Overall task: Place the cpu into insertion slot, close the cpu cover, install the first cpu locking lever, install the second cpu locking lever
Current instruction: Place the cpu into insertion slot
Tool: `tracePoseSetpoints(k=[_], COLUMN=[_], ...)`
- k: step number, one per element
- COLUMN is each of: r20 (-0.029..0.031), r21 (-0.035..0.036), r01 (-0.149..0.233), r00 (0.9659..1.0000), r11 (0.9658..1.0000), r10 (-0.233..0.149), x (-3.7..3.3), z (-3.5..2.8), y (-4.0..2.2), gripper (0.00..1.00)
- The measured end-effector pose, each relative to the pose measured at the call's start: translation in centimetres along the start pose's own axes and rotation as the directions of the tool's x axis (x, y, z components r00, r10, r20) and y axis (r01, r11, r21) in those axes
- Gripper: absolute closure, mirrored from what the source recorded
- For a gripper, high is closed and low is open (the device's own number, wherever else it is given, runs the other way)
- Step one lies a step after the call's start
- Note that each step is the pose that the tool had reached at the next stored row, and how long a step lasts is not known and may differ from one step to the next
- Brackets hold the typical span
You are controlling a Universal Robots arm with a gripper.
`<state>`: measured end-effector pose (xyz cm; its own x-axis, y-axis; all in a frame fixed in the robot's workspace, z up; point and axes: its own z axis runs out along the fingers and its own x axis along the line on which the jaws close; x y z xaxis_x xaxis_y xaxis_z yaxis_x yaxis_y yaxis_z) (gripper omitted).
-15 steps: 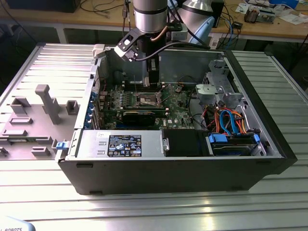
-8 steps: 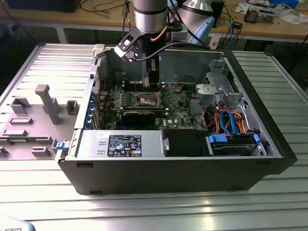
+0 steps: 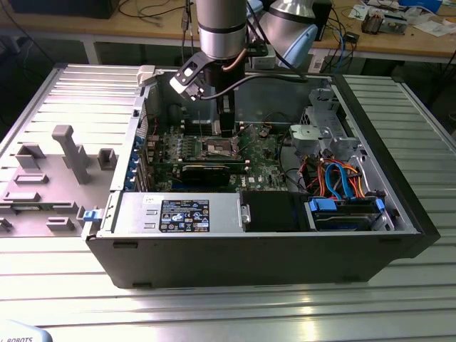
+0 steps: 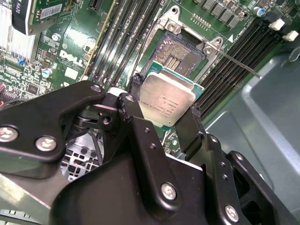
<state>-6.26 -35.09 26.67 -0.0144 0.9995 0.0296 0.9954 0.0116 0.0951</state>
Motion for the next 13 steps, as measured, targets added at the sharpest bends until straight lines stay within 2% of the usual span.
tracePoseSetpoints(k=[13], r20=[-0.0006], r21=[-0.0004], r01=[0.0], r00=[1.0], r11=[1.0], r10=[0.0], x=[0.0], z=[0.18], y=[-0.01], gripper=[0.45])
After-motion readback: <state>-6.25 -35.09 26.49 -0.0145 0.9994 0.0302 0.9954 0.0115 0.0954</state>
